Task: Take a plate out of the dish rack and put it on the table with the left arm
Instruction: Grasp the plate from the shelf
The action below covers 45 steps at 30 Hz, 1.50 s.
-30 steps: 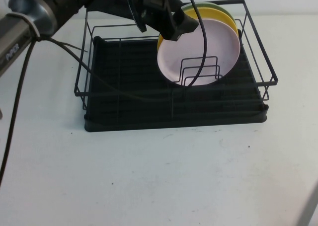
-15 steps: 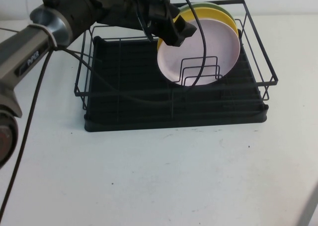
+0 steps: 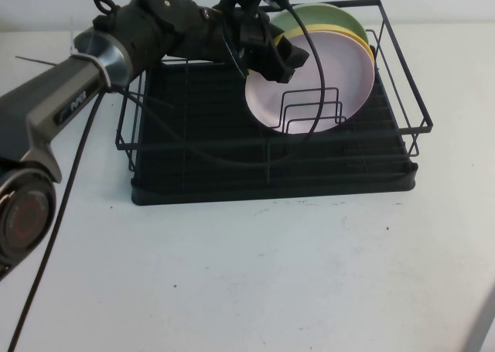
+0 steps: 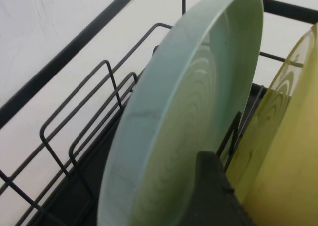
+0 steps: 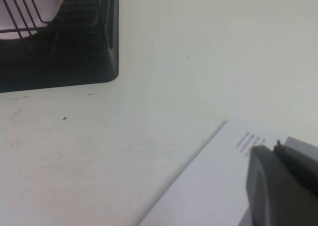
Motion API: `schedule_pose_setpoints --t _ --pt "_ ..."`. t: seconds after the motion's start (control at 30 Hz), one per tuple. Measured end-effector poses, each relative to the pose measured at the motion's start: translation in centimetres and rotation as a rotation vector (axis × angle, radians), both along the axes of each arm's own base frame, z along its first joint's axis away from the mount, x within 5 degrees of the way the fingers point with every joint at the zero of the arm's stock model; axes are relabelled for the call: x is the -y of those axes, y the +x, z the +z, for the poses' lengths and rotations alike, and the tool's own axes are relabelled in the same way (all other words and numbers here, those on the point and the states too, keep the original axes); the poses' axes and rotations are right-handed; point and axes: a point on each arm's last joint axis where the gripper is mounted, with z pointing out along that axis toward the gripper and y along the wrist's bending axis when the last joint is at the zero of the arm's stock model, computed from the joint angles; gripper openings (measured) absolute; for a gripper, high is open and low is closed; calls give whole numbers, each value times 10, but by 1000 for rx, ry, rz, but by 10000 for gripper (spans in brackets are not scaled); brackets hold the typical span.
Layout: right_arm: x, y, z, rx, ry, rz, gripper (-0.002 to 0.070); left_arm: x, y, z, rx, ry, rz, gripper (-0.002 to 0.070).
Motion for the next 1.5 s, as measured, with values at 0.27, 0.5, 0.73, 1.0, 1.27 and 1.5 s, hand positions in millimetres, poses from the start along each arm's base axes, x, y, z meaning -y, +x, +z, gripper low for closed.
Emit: schedule_pose_setpoints --t 0.27,0.5,0.73,1.0,1.27,1.5 --pt "0 0 0 0 0 0 -20 0 4 15 70 -3 10 382" --pt "0 0 0 0 0 0 -20 1 1 55 177 8 -51 383" --pt "0 0 0 0 0 0 -21 0 -8 72 193 60 -113 398" --pt "0 0 0 0 0 0 -20 -3 -12 67 151 136 -146 400" --pt "0 0 0 0 0 0 -20 -3 -20 60 110 201 -249 400" --pt "0 0 0 0 0 0 -21 -3 -18 62 135 186 -231 400"
